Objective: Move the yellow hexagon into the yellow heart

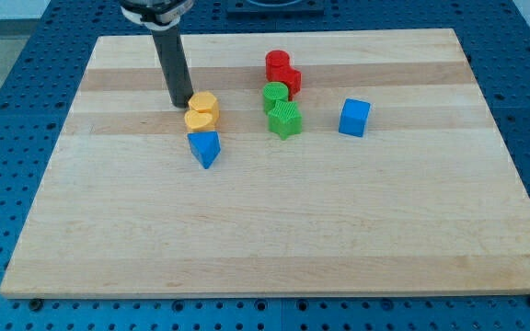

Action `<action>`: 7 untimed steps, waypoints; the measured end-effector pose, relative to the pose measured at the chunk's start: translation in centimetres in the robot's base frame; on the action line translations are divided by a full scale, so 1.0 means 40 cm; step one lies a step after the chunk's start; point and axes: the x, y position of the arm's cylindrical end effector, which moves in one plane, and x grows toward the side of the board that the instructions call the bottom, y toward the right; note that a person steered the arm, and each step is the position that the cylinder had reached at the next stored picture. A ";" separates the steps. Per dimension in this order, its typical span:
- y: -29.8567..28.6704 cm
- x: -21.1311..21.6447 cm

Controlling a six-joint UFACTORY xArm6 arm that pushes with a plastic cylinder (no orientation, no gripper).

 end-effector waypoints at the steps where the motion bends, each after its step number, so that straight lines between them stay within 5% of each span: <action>1: 0.020 -0.066; 7: 0.075 0.044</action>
